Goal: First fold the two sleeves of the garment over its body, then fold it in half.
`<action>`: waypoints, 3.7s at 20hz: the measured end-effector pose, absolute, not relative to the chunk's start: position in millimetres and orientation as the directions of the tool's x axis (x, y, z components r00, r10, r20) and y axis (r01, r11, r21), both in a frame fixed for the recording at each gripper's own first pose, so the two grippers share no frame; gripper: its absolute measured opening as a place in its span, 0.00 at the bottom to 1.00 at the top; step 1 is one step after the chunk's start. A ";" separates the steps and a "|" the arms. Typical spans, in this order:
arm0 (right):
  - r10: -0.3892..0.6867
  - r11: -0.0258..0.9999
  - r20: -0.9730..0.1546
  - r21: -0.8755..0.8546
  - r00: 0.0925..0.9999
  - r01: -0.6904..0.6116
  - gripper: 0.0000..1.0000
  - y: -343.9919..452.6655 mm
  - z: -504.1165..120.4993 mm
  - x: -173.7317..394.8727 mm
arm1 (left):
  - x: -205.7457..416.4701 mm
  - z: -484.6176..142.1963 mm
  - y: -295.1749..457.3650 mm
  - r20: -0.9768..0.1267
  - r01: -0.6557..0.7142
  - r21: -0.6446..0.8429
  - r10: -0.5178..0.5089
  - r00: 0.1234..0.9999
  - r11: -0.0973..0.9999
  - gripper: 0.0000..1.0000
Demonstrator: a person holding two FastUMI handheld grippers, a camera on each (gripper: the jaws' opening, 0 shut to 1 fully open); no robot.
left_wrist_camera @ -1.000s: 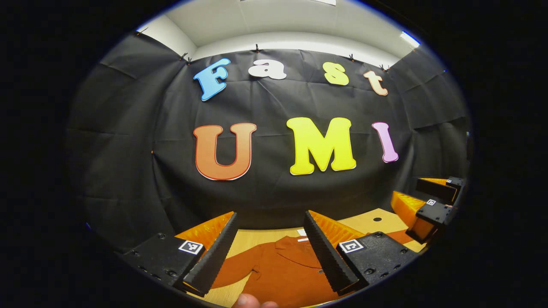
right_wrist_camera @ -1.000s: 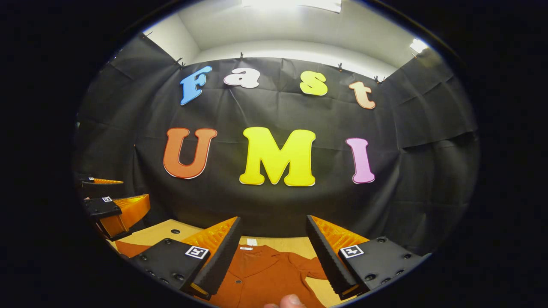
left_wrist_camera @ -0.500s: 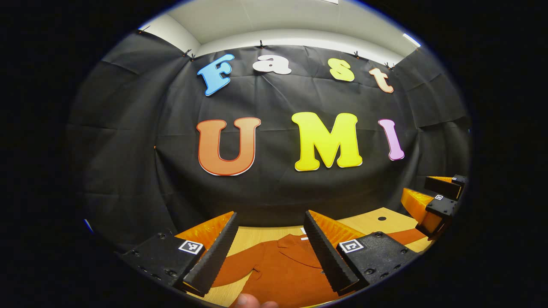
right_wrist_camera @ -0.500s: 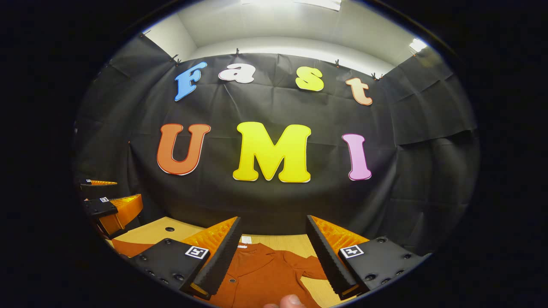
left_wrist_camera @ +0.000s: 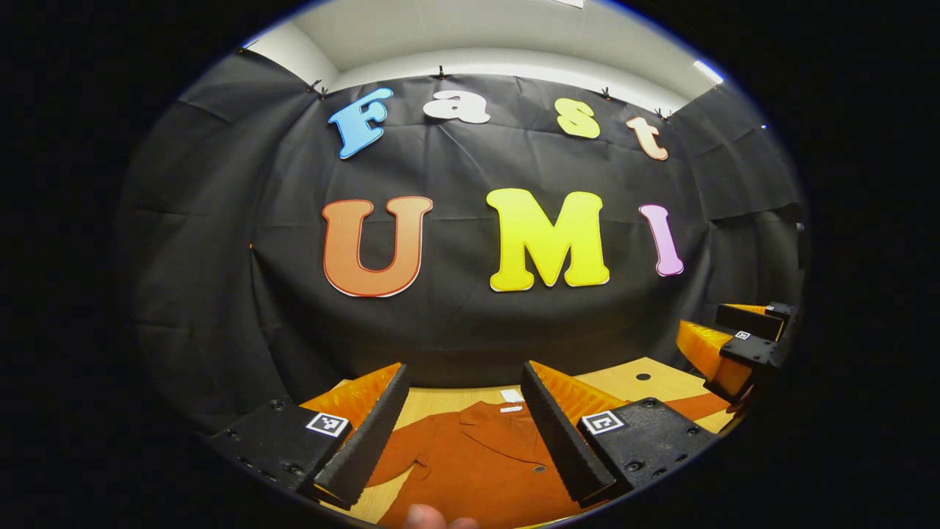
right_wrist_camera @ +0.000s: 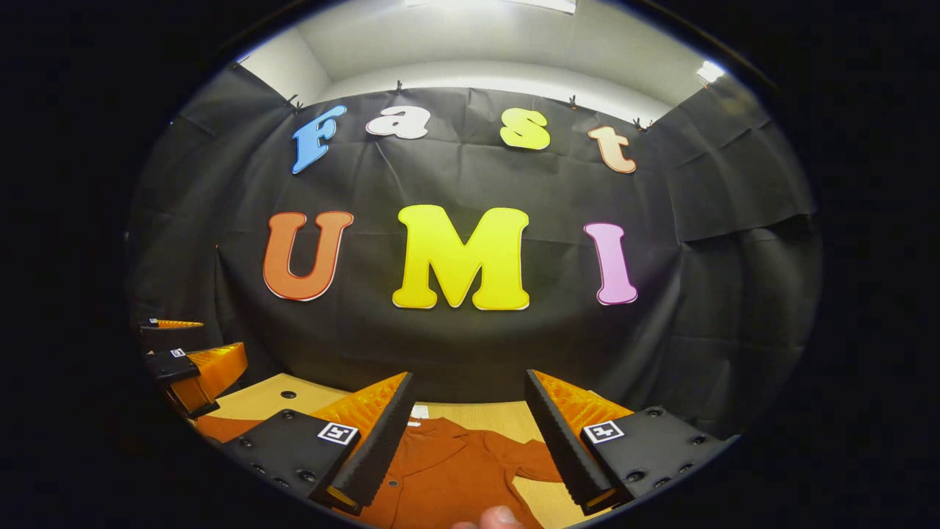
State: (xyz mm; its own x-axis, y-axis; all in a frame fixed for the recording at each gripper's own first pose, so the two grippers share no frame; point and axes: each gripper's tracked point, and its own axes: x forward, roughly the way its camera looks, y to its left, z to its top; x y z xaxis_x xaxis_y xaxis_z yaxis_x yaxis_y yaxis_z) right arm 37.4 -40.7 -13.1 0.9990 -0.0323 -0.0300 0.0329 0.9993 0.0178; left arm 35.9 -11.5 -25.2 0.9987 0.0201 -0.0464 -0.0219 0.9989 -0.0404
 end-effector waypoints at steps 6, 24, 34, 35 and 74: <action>-0.027 0.999 -0.042 0.027 0.999 0.028 0.95 -54.3 -15.9 42.8 | 38.0 -24.2 -24.1 -0.046 -0.030 -0.031 0.028 0.999 0.999 0.99; -0.337 0.936 -0.258 0.015 0.905 0.353 0.95 -300.7 -120.6 46.8 | 48.3 -76.8 -81.9 -0.225 -0.041 0.004 0.041 0.973 0.999 0.99; -0.410 0.882 -0.451 0.026 0.793 0.471 0.95 -391.9 -223.2 38.9 | 55.0 -86.3 -131.9 -0.285 -0.010 0.059 0.027 0.958 0.998 0.99; -0.405 0.879 -0.481 0.028 0.778 0.475 0.95 -397.0 -238.0 39.5 | 55.3 -88.1 -135.6 -0.294 -0.007 0.064 0.026 0.955 0.998 0.99; -0.425 0.842 -0.608 0.006 0.671 0.539 0.05 -405.7 -280.3 66.2 | 40.9 -102.4 -33.0 -0.317 -0.134 0.087 0.155 0.936 0.987 0.99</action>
State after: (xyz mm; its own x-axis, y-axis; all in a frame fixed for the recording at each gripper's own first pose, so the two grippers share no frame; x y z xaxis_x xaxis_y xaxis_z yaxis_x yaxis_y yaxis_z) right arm 66.2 -405.7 -280.3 0.6708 -0.4249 -0.6079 0.5390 0.8423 0.0060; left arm 40.9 -33.0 -102.4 0.9356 0.1549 -0.3173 -0.1340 0.9872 0.0868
